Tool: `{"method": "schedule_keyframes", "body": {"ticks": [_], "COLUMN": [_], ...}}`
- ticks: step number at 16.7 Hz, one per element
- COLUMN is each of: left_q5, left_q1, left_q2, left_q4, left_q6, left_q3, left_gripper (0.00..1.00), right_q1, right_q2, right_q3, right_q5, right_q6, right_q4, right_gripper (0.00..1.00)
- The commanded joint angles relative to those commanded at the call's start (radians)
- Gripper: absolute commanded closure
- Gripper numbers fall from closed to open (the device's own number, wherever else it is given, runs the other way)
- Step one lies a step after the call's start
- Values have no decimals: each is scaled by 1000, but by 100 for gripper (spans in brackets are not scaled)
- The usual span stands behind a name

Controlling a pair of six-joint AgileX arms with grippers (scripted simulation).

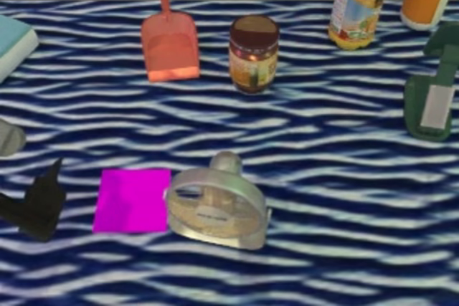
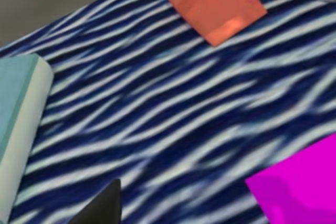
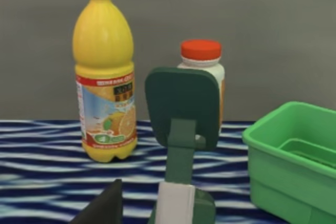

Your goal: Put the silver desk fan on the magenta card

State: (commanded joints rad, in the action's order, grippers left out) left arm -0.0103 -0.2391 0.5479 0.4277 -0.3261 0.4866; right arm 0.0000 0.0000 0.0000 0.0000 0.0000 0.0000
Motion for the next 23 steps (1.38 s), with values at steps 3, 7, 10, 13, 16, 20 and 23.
{"method": "schedule_keyframes", "body": {"ticks": [3, 7, 10, 13, 16, 20, 23], "left_q5": [1, 5, 7, 8, 9, 9, 9], "left_q1": [-116, -268, -367, -444, -494, -510, -505], "left_q2": [300, 710, 984, 1201, 1338, 1380, 1378], "left_q4": [212, 492, 673, 812, 900, 929, 926], "left_q6": [-163, -379, -519, -628, -698, -721, -720], "left_q3": [258, 616, 864, 1064, 1190, 1228, 1225], "left_gripper": [0, 0, 0, 0, 0, 0, 0], "right_q1": [0, 0, 0, 0, 0, 0, 0], "right_q2": [0, 0, 0, 0, 0, 0, 0], "right_q3": [0, 0, 0, 0, 0, 0, 0], "right_q5": [0, 0, 0, 0, 0, 0, 0], "right_q6": [0, 0, 0, 0, 0, 0, 0], "right_q4": [0, 0, 0, 0, 0, 0, 0], "right_gripper": [0, 0, 0, 0, 0, 0, 0]}}
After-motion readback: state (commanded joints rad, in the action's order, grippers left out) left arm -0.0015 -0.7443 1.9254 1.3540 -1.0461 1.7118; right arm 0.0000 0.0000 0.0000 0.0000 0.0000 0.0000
